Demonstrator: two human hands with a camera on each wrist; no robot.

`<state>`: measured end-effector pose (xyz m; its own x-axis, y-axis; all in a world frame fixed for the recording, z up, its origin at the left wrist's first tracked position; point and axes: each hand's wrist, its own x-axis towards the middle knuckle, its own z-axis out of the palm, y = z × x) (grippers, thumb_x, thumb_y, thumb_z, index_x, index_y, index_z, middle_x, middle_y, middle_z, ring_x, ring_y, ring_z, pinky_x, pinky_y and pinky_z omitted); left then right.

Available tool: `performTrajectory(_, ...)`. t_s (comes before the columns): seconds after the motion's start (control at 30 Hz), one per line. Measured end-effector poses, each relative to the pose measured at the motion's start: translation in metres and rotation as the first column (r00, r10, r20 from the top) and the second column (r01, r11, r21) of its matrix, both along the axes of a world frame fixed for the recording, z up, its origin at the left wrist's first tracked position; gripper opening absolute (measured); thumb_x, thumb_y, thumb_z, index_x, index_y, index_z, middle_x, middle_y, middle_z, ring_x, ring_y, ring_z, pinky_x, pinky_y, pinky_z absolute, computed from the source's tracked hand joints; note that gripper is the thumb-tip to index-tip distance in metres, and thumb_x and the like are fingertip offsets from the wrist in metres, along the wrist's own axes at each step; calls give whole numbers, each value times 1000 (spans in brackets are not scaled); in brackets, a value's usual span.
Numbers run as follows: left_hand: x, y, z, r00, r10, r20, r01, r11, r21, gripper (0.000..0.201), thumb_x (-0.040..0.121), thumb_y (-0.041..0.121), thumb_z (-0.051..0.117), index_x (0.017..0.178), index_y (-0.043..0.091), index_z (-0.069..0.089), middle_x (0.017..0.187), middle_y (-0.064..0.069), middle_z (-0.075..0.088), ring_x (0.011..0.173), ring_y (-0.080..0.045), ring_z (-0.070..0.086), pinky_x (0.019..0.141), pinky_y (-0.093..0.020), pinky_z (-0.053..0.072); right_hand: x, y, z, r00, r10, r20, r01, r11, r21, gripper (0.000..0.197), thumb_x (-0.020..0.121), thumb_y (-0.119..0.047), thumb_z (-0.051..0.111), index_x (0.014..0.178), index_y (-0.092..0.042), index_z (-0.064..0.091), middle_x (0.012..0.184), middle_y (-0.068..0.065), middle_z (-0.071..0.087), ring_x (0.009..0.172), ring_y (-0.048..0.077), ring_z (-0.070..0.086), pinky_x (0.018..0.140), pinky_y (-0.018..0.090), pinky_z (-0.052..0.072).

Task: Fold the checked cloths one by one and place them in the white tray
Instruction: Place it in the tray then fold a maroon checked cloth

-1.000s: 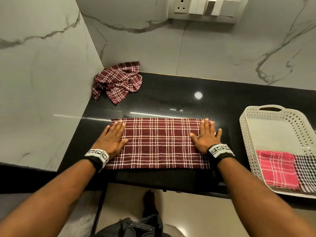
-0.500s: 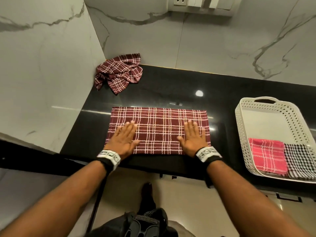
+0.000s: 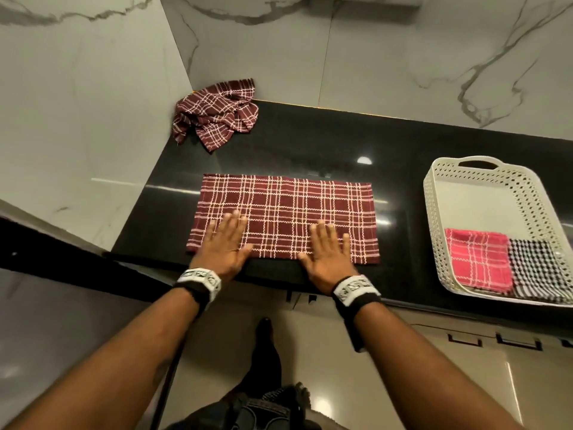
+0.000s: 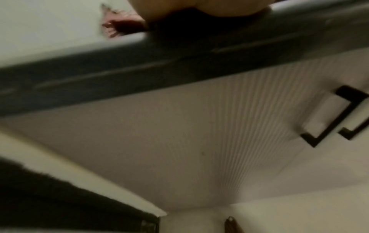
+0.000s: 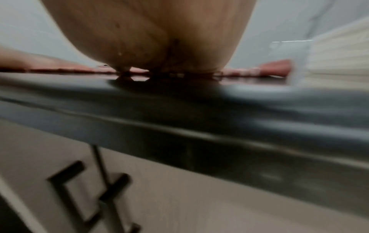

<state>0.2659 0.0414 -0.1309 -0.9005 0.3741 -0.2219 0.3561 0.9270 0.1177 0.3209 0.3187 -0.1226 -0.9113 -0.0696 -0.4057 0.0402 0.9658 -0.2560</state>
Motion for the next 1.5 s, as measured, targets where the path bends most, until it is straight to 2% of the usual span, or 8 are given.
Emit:
performTrajectory(0.27,12,-49,10,979,204,5,-203,975,94,67,98,49,23,157,17,19,165,-2,14,152,-16,8,124,-41,4,24,73,3,977,-209,-39,211,976,49,73,100,-52,24,158,-15,0,166,4,-9,151,20,-16,117,58,-15)
performTrajectory(0.43,-33,-13,37,959,183,-214,-135,966,219,29,93,28,46,117,16,59,122,-2,56,113,-23,51,99,-44,42,-14,20,28,958,-180,-225,199,978,67,36,94,-40,39,120,-19,51,128,5,48,118,25,43,103,53,36)
performTrajectory(0.57,-71,-2,36,970,186,-156,-179,982,54,42,90,26,52,131,20,56,134,1,55,117,-23,50,100,-43,43,-65,-8,32,960,-208,-186,224,972,74,38,95,-46,39,119,-19,50,124,6,47,117,27,43,98,54,37)
performTrajectory(0.87,-51,39,29,945,-142,-294,198,965,171,13,77,25,51,71,18,59,75,-2,61,73,-25,56,68,-36,46,-216,12,36,969,-221,-109,235,962,142,58,92,-49,44,143,-23,39,154,4,35,140,36,30,112,63,21)
performTrajectory(1.0,-38,54,18,897,-349,-271,407,892,196,22,81,24,56,98,20,69,101,3,67,100,-22,57,88,-35,47,-245,26,35,983,-177,-58,179,983,42,65,93,-38,53,153,-26,28,164,-2,18,147,30,23,116,62,19)
performTrajectory(1.13,-34,37,11,921,-307,-241,358,910,209,43,90,32,58,131,19,60,142,0,54,133,-24,45,113,-41,37,-194,22,45,952,-221,-211,210,975,-74,61,93,-27,55,149,-20,32,161,5,24,147,27,23,119,55,17)
performTrajectory(1.3,-25,21,2,945,-214,-246,300,867,398,37,94,38,52,116,11,66,127,-6,60,118,-24,52,102,-39,46,-48,0,38,941,-145,-305,132,989,-63,27,91,-40,54,106,-18,55,115,3,52,110,25,46,93,45,44)
performTrajectory(1.5,21,15,-6,937,-283,-203,339,876,345,59,80,59,65,118,14,65,126,-3,58,124,-25,49,107,-38,43,67,17,14,964,-53,-261,44,998,-40,67,78,-66,63,130,-27,47,130,-5,46,125,21,39,107,42,36)
